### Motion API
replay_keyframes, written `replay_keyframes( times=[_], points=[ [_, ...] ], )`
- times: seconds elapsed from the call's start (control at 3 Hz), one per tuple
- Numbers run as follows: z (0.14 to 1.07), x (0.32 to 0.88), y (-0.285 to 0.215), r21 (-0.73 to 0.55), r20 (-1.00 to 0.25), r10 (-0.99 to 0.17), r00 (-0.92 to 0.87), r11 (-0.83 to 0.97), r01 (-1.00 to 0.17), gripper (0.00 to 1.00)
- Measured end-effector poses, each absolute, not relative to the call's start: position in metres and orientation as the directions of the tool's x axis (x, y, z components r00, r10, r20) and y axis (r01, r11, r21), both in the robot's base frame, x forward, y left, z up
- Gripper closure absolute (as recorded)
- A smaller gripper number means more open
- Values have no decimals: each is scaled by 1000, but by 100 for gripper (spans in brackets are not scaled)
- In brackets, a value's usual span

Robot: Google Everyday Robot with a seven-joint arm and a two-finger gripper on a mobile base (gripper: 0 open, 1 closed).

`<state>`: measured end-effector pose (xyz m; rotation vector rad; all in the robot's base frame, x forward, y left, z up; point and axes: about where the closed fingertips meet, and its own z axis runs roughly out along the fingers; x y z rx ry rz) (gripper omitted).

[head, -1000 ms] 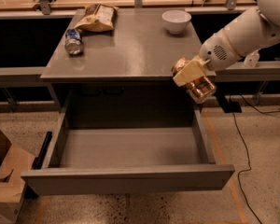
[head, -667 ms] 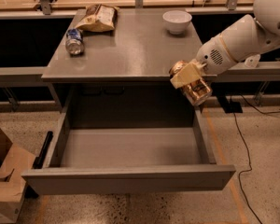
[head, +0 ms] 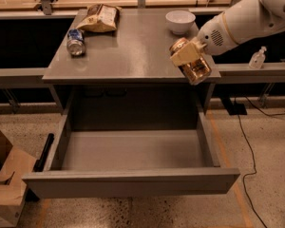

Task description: Pick orange can from top drawer and place on counter

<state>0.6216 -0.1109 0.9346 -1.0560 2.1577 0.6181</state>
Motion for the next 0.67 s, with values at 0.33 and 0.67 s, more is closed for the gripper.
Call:
replay_keyframes(
  times=[0.33, 0.67],
  points=[
    [955, 657, -107, 63, -748, -520, -412, 561, -825, 100],
    [961, 704, -102, -20, -772, -536, -341, 557, -830, 100]
  ],
)
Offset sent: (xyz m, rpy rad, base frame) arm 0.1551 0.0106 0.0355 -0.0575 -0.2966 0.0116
